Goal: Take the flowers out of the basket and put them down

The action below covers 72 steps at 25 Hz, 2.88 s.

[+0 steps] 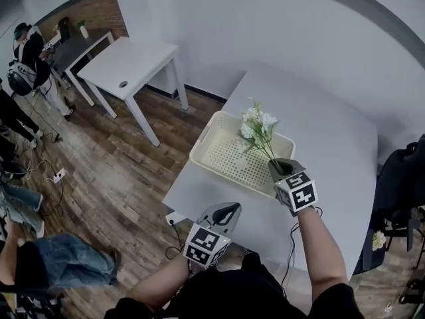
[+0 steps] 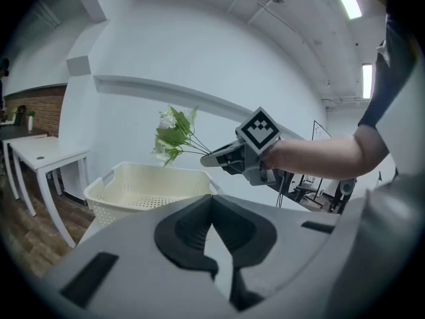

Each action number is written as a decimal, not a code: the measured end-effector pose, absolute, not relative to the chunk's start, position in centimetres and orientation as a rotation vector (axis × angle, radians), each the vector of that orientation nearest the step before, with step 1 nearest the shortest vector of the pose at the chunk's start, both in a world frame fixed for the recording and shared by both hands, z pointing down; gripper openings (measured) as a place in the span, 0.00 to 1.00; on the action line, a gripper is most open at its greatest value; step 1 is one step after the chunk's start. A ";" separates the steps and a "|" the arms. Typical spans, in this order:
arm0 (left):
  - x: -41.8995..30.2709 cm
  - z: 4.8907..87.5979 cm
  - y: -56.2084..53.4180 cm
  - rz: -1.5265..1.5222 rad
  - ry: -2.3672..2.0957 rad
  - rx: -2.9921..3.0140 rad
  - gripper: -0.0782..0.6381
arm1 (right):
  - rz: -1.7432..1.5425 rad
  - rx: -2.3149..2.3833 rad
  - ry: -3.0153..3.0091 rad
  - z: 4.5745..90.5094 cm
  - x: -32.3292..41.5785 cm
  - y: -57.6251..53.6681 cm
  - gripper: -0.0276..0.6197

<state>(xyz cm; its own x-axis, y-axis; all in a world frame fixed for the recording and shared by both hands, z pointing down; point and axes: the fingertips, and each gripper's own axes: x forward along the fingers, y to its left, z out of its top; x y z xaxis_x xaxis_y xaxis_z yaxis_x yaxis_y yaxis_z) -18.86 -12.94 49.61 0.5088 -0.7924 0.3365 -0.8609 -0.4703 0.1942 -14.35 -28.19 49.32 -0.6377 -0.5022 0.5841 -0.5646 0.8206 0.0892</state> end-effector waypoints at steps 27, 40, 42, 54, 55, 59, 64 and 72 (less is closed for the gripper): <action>-10.9 48.0 -8.4 0.337 -0.946 2.694 0.12 | 0.509 1.659 -2.311 46.5 5.5 -19.2 0.07; -1.4 49.7 -9.5 0.396 -0.871 2.673 0.12 | 0.664 1.774 -2.195 51.8 17.2 -18.9 0.07; -0.2 50.0 -9.8 0.411 -0.878 2.658 0.12 | 0.702 1.775 -2.189 52.9 18.6 -19.3 0.07; 5.1 52.8 -11.7 0.492 -0.945 2.564 0.12 | 0.927 1.714 -2.153 60.9 23.6 -22.2 0.07; 5.4 53.1 -11.8 0.498 -0.953 2.554 0.12 | 0.950 1.714 -2.146 61.6 24.1 -22.4 0.07; 6.7 54.1 -12.3 0.521 -0.982 2.518 0.12 | 1.025 1.703 -2.122 64.0 25.5 -23.2 0.07; 7.2 54.7 -12.6 0.527 -1.027 2.475 0.12 | 1.076 1.666 -2.116 65.7 25.8 -24.0 0.07; 7.5 55.3 -12.9 0.525 -1.084 2.423 0.12 | 1.124 1.623 -2.101 67.3 26.2 -24.8 0.07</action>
